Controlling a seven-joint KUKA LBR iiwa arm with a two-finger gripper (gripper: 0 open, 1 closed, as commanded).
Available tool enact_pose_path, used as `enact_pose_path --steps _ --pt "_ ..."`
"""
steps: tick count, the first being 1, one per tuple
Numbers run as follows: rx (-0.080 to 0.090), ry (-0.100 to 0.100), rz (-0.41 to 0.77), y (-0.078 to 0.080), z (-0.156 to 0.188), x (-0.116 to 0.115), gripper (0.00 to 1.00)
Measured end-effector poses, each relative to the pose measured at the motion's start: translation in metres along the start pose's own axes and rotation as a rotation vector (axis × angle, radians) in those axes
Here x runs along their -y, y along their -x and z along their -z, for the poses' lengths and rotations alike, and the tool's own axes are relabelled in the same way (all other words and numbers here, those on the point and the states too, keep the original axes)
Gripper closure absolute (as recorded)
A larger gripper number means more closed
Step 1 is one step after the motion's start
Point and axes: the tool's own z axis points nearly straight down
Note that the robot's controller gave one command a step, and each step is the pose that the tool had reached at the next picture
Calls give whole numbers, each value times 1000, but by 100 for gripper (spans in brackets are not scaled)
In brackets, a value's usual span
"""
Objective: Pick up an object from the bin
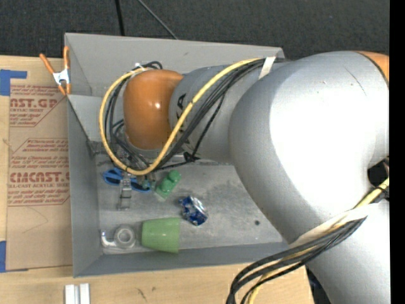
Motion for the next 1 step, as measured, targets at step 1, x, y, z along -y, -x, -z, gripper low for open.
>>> enact_pose_path --steps 1 --pt "0 -1 -2 1 0 2 100"
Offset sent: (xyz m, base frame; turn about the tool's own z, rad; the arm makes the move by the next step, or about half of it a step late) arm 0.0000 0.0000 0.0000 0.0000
